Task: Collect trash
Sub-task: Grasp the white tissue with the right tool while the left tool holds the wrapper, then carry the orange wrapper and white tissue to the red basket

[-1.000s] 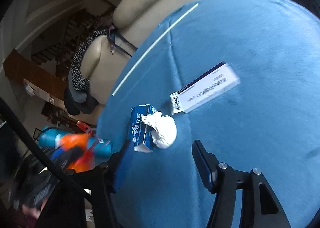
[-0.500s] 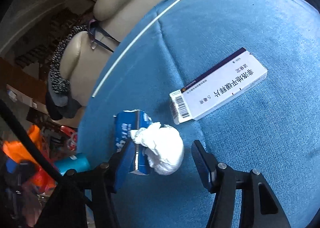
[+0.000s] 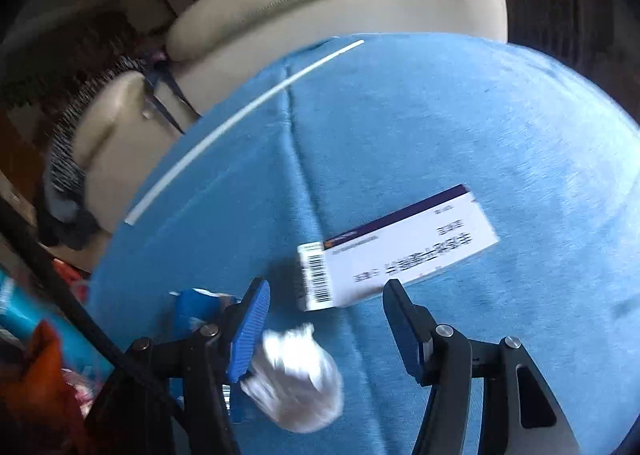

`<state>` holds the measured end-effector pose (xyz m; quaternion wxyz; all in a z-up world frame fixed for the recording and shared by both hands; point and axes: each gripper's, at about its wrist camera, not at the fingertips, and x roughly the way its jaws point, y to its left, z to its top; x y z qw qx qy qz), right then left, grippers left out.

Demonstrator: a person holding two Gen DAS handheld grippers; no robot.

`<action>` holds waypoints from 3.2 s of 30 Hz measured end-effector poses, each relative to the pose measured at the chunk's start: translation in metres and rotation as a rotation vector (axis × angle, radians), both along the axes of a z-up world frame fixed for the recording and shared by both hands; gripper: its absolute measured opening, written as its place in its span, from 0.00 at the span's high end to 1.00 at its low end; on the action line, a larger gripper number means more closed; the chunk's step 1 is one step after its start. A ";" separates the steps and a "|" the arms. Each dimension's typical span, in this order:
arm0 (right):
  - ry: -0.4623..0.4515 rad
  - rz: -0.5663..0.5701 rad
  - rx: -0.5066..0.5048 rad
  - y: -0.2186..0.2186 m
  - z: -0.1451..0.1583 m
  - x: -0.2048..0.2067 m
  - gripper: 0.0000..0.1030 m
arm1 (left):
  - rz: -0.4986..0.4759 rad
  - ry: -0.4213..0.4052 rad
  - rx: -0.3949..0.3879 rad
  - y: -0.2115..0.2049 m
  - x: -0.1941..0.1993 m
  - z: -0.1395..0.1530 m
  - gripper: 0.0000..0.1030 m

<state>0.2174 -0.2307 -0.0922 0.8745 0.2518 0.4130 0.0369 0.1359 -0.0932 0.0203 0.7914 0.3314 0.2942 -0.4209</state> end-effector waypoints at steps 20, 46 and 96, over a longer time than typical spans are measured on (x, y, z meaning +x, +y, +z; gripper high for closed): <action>-0.001 0.035 0.063 0.002 0.003 -0.012 0.39 | 0.273 -0.126 -0.123 0.071 0.039 0.087 0.82; 0.049 0.110 0.058 0.006 -0.007 -0.035 0.73 | 0.632 0.002 -0.312 0.153 -0.071 0.082 0.82; -0.321 -0.208 -0.073 -0.236 0.100 -0.447 0.73 | 0.210 0.217 -0.328 -0.175 -0.252 0.031 0.82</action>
